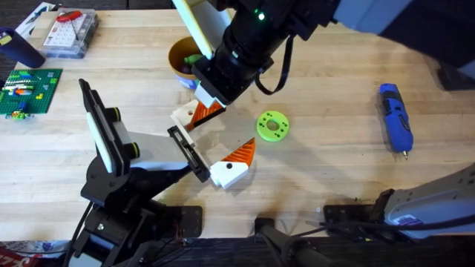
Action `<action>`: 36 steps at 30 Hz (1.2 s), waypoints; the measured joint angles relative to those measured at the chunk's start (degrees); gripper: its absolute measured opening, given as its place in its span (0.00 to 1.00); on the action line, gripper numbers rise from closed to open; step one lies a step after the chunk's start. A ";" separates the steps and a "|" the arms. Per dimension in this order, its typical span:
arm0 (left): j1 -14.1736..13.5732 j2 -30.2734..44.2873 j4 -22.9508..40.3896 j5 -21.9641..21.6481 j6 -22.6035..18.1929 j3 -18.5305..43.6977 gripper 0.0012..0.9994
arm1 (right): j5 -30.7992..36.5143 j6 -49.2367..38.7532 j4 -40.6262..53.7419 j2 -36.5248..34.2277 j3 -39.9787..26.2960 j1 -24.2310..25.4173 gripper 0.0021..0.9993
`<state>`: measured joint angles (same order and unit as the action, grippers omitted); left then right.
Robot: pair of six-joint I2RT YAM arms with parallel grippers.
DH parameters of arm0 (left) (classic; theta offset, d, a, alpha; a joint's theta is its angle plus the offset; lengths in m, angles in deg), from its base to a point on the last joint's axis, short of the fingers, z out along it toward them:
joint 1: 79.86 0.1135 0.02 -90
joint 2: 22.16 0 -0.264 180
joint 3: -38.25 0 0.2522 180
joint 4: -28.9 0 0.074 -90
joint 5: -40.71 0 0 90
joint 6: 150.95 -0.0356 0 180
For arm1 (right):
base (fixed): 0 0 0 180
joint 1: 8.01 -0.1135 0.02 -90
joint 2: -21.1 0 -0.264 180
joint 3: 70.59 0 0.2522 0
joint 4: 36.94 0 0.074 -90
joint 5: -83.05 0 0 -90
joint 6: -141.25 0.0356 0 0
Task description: Pick up the gripper from the table and insert it into the empty holder that is missing its gripper. Then pick up a screw, insert it into the mounting hole, and use the screwdriver to tighten it. Finally, clean up the table by picking up the vegetable and placing it into the bucket.
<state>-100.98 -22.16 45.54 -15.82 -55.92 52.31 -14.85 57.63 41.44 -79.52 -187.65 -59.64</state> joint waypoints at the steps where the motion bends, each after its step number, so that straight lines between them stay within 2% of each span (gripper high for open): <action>1: 0.00 0.01 0.00 -0.04 0.00 0.00 0.99 | -0.03 0.00 0.10 0.00 0.01 -0.15 0.01; 15: 0.00 0.01 0.00 -0.06 0.00 0.00 0.99 | 2.55 -0.82 0.23 0.01 0.01 1.59 0.01; 29: 0.00 -0.01 0.00 -0.06 0.00 0.00 0.99 | -8.94 -0.31 -4.35 3.38 -0.03 1.92 0.01; 36: 0.00 0.00 0.00 -0.06 0.00 0.00 0.99 | -11.37 2.90 -3.85 3.39 -0.04 1.90 0.01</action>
<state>-100.98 -22.16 45.54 -15.88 -55.92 52.31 -26.22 60.53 37.59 -76.13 -187.70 -57.74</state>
